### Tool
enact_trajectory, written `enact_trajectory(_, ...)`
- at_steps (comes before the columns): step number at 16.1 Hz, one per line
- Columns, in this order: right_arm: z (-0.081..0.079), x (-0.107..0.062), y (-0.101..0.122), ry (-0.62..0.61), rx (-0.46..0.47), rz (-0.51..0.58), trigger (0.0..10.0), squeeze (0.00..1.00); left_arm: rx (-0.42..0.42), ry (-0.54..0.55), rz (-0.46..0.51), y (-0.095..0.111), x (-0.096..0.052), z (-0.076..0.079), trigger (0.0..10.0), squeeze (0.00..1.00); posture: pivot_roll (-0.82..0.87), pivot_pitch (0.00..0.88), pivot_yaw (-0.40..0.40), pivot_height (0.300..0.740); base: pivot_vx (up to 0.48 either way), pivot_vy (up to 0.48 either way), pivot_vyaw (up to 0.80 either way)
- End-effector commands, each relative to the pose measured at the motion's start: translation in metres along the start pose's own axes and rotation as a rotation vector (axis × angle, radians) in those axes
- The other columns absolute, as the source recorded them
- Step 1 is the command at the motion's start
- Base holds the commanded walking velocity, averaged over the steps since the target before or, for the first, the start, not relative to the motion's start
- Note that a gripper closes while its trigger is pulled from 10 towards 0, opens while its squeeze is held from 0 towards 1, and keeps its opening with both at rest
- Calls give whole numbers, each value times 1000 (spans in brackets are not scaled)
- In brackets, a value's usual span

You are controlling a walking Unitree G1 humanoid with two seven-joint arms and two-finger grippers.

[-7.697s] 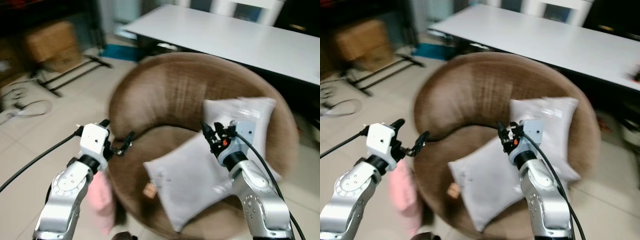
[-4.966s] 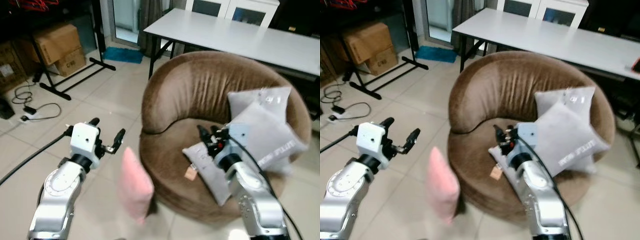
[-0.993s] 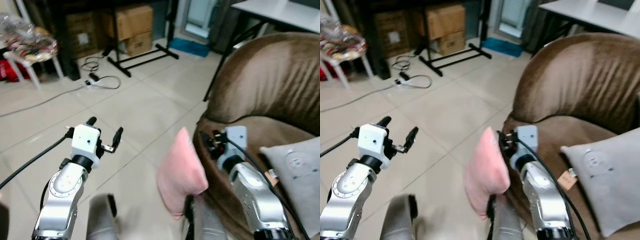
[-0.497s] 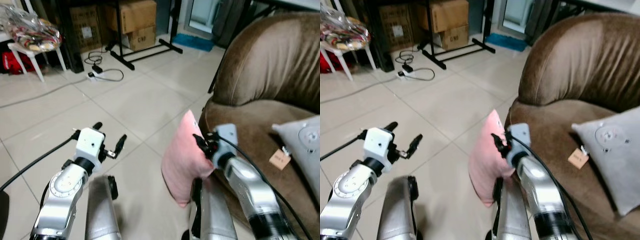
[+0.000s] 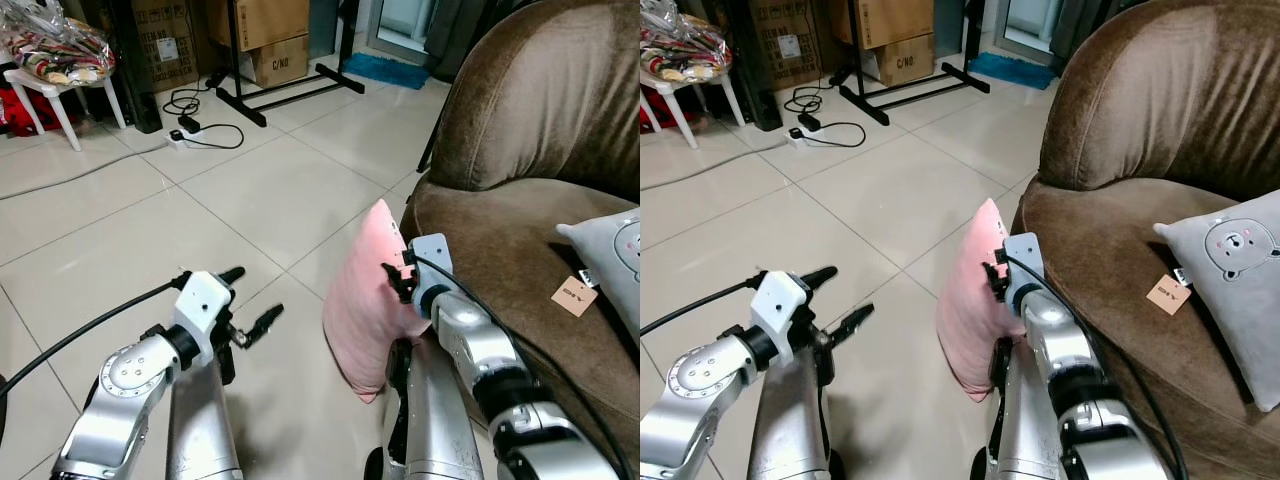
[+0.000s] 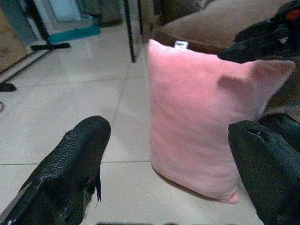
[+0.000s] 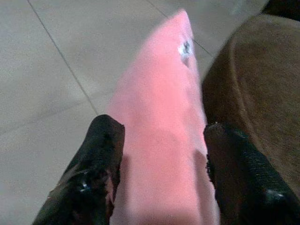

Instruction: Move the pillow to the sofa from floor

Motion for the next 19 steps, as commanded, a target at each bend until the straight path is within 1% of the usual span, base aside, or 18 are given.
enact_trajectory(1,2,1,-11,-18,-51,-60,10000,1000,5,-43,-2,2,0,5,10000,145,16,0,-46,405,0,0,0)
enact_trajectory(2,-6,2,-28,14,-115,-147,10000,765,1,-79,-10,1,0,9,10000,145,12,0,-47,405,0,0,0)
enact_trajectory(3,-9,2,-35,23,-135,-181,10000,0,-5,-91,-15,0,0,10,10000,145,12,0,-48,405,0,0,0)
enact_trajectory(6,-16,3,-46,29,-140,-223,10000,0,-12,-98,-25,-2,1,9,10000,145,12,0,-46,405,0,0,0)
enact_trajectory(7,-14,3,-48,-1,-139,-219,3333,0,-10,-98,-31,-3,1,9,10000,153,15,0,-39,405,0,0,0)
enact_trajectory(8,-12,4,-49,-27,-146,-218,0,0,-11,-106,-34,-3,0,9,10000,153,13,0,-29,405,0,0,0)
enact_trajectory(11,-11,5,-47,-50,-130,-218,0,0,-13,-130,-36,-2,-1,9,10000,153,3,0,-8,405,0,0,0)
enact_trajectory(13,-14,7,-41,-49,-146,-204,0,0,-7,-140,-45,-2,1,4,10000,153,10,0,-5,405,0,0,0)
enact_trajectory(14,-19,8,-41,-34,-160,-202,0,0,-6,-136,-54,-4,2,2,10000,153,11,0,-2,405,0,0,0)
enact_trajectory(19,-21,8,-45,-30,-165,-213,0,0,-52,-205,-84,-9,0,12,10000,161,12,0,-3,405,0,0,0)
Point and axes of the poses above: a point about 5 cm out from each wrist's last joint towards the gripper, its own x axis pointing out of the wrist towards the gripper, its own y axis along the axis of the wrist's last joint, z = x × y, the point moved 4 cm from there along x, pointing out of the wrist towards the gripper, and after that the axes turned 2 degrees about x, right-handed, at the moved point
